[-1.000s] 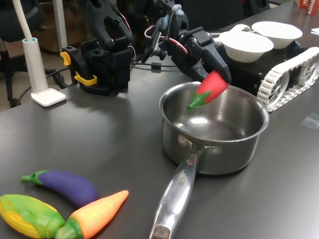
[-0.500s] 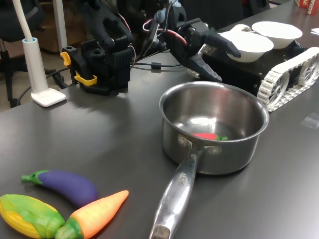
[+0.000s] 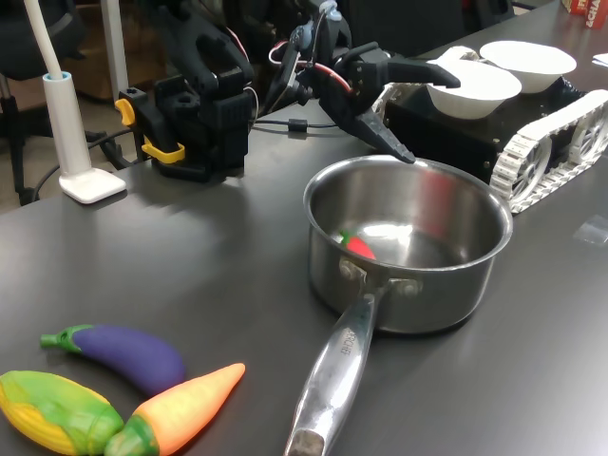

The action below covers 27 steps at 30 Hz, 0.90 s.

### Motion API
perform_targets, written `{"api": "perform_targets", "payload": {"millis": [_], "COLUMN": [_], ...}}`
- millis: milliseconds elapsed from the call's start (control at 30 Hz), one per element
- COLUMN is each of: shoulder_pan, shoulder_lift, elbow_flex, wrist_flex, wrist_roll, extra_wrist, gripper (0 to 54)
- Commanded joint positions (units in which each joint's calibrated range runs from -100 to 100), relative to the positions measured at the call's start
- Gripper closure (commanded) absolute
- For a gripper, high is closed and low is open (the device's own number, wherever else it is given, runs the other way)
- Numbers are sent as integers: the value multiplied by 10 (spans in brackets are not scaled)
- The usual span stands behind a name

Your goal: Pick up the chilli and place them in the pan

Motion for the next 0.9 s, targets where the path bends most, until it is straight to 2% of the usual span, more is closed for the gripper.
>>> {"api": "perform_targets", "payload": {"millis": [0, 133, 233, 400, 700, 867], "shoulder_pan": [5, 13, 19, 31, 37, 29], "shoulder_lift": [-51, -76, -106, -138, -213, -249], "elbow_flex": [-1, 20, 34, 36, 36, 33], "wrist_flex": [-15, -27, -30, -22, 19, 46], "wrist_roll": [-1, 2, 0, -5, -7, -2], "extra_wrist": [3, 3, 3, 3, 3, -3], "gripper": [102, 148, 244, 352, 499, 536]}}
